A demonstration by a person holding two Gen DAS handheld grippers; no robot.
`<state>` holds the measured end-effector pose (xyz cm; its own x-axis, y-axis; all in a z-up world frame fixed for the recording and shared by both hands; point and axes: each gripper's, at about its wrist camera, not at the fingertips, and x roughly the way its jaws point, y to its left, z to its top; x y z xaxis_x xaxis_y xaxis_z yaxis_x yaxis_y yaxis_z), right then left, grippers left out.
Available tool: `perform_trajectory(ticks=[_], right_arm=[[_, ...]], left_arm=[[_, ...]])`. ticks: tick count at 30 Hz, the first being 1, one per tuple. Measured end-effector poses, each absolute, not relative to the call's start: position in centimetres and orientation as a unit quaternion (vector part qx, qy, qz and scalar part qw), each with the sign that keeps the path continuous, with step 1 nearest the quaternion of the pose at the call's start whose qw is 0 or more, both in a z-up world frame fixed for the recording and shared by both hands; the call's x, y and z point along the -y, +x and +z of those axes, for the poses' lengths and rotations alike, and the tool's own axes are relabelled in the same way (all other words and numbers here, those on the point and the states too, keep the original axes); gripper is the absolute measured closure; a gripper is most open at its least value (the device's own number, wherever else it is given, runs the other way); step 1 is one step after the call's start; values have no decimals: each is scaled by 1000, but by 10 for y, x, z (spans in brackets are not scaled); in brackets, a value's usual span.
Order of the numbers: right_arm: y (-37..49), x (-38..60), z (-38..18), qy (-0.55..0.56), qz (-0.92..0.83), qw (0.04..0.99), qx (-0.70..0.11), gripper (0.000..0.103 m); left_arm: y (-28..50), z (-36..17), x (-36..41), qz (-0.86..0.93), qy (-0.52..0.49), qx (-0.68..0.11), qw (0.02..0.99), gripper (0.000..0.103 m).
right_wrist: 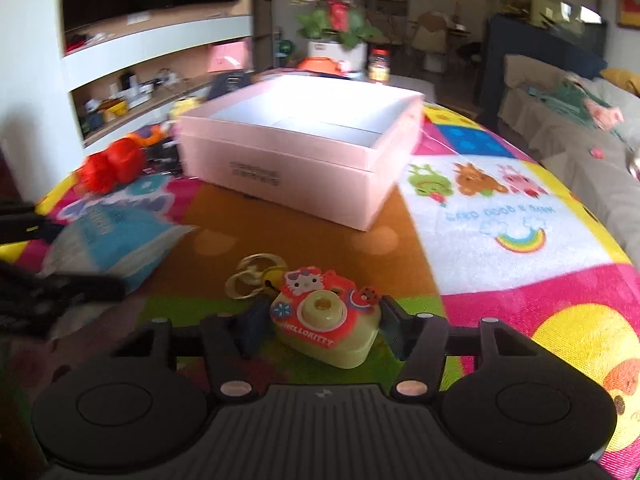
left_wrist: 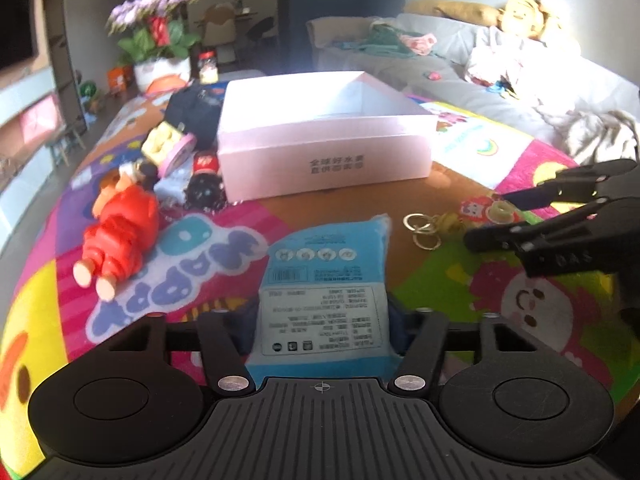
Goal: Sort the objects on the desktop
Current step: 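Drop the bag into the pink box with the left gripper while the right drops its toy in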
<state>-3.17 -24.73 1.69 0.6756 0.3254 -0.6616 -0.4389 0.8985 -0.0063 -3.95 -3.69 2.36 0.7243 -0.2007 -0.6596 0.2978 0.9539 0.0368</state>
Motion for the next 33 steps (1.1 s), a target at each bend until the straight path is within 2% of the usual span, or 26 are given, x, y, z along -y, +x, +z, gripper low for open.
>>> perform_trajectory(ticks=[5, 9, 13, 18, 21, 22, 23, 24, 25, 26, 29, 33], right_arm=[[-73, 244, 52, -125, 234, 912, -312, 45], [-88, 265, 106, -93, 222, 939, -244, 45], [-82, 276, 149, -69, 210, 959, -178, 45], [-38, 266, 175, -63, 211, 966, -133, 45], [13, 255, 187, -39, 211, 968, -132, 45], [31, 252, 190, -28, 210, 969, -130, 45], [47, 249, 190, -20, 211, 969, -129, 45], [60, 248, 188, -13, 210, 968, -134, 41], [71, 246, 183, -5, 205, 968, -146, 34], [77, 246, 177, 2, 202, 967, -157, 31], [75, 248, 148, -1, 202, 963, -180, 20], [57, 237, 104, -52, 190, 956, -219, 18]], left_arm=[[-67, 45, 34, -147, 119, -303, 934, 42], [-64, 80, 16, -114, 93, -254, 956, 42], [-35, 104, 23, -108, 103, -203, 968, 42], [32, 117, 55, -132, 120, -164, 970, 42], [79, 113, 74, -123, 132, -145, 973, 33], [92, 110, 76, -124, 130, -153, 972, 26], [98, 107, 73, -127, 122, -166, 970, 21], [97, 102, 69, -128, 112, -177, 970, 19], [92, 98, 62, -132, 101, -180, 970, 11], [81, 92, 52, -135, 92, -182, 970, 5], [47, 73, 23, -131, 83, -202, 967, 6], [15, 53, -13, -105, 78, -232, 964, 6]])
